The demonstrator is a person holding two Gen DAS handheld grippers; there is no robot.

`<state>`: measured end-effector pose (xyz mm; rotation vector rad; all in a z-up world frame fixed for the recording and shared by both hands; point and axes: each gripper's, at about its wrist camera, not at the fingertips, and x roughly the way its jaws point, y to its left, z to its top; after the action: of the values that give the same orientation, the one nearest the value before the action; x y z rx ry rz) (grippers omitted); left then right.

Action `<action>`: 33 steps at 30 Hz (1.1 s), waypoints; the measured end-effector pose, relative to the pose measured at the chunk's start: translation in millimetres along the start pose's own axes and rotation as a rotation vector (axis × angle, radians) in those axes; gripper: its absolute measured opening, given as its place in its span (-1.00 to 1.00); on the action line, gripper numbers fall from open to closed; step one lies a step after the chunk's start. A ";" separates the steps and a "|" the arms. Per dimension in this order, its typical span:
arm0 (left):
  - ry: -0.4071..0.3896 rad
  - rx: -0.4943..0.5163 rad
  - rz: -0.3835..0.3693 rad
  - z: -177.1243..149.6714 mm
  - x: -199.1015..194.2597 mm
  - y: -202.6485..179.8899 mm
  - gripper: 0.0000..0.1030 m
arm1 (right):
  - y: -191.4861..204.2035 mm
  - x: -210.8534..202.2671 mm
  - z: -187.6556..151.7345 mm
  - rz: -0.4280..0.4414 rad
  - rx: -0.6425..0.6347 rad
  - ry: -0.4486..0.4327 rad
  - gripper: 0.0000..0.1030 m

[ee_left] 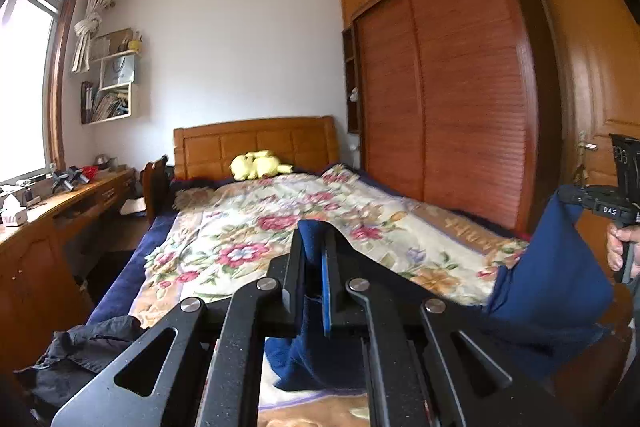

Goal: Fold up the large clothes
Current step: 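Lift the hem with both grippers and fold it over toward the collar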

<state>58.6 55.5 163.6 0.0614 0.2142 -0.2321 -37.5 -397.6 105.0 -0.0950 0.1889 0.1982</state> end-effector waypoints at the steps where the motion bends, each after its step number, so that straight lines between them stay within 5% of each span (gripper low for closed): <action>1: 0.020 -0.008 0.007 -3.8 15.0 4.3 -0.87 | -0.9 12.0 -1.1 -0.012 0.001 0.024 -0.85; 7: 0.128 -0.056 0.054 -33.2 103.6 28.8 -0.87 | -21.1 116.6 -26.4 -0.087 -0.012 0.175 -0.84; 16: 0.187 -0.061 0.144 -42.7 192.4 41.5 -0.86 | -11.5 211.2 -8.2 -0.167 -0.017 0.199 -0.84; 28: 0.280 -0.065 0.136 -90.7 252.7 29.1 -0.86 | 21.4 274.6 -28.0 -0.217 -0.005 0.287 -0.83; 33: 0.287 -0.085 0.111 -86.2 256.9 27.7 -0.74 | 25.7 275.7 -34.8 -0.174 0.015 0.302 -0.61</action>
<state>291.7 32.8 24.6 0.0217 0.5050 -0.1028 216.5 -325.0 15.2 -0.1261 0.4807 0.0082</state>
